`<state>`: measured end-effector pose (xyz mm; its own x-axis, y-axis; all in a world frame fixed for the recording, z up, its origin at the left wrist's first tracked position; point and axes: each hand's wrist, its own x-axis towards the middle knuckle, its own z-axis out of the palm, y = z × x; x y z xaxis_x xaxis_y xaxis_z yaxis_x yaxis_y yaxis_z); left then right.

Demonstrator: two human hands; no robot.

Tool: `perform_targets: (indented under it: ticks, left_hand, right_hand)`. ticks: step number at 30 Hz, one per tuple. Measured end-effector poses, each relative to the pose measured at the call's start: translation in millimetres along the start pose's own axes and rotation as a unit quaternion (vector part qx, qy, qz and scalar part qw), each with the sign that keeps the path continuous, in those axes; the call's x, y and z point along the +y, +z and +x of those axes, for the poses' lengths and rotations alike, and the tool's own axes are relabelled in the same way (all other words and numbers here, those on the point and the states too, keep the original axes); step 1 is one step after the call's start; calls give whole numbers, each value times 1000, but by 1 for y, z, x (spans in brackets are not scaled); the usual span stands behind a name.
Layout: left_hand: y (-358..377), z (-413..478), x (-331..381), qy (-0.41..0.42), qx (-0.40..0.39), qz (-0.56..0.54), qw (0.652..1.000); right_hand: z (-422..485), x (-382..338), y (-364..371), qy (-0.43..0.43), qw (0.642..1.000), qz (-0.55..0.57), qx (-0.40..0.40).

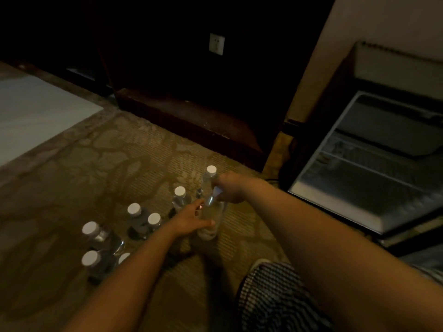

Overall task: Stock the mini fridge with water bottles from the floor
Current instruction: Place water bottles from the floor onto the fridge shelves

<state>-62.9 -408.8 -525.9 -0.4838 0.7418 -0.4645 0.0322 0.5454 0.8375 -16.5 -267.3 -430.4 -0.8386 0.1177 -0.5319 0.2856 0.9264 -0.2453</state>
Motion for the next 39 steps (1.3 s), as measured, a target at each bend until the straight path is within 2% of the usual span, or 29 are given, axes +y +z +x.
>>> perform_targets:
  ticks: [13, 16, 18, 22, 26, 32, 36, 39]
  left_hand:
    - [31, -34, 139, 192, 31, 24, 981]
    - [34, -33, 158, 213, 63, 61, 973]
    - [56, -39, 189, 249, 73, 102, 960]
    - [78, -44, 220, 273, 76, 92, 955]
    - [124, -37, 262, 296, 75, 84, 949]
    - [155, -22, 286, 299, 75, 67, 949]
    - [181, 2, 304, 296, 53, 66, 951]
    - [198, 22, 311, 290, 41, 76, 953]
  right_hand:
    - [-135, 33, -102, -7, 992, -59, 107]
    - [-157, 39, -116, -6, 993, -36, 115]
    - [-196, 62, -123, 1, 989, -10, 148]
    - [-229, 84, -125, -1, 978, 9, 207]
    - [-265, 130, -126, 31, 948, 86, 305]
    - [-267, 163, -108, 53, 899, 220, 376]
    - [-271, 205, -95, 78, 878, 269, 388]
    - [-268, 230, -82, 83, 860, 344, 367]
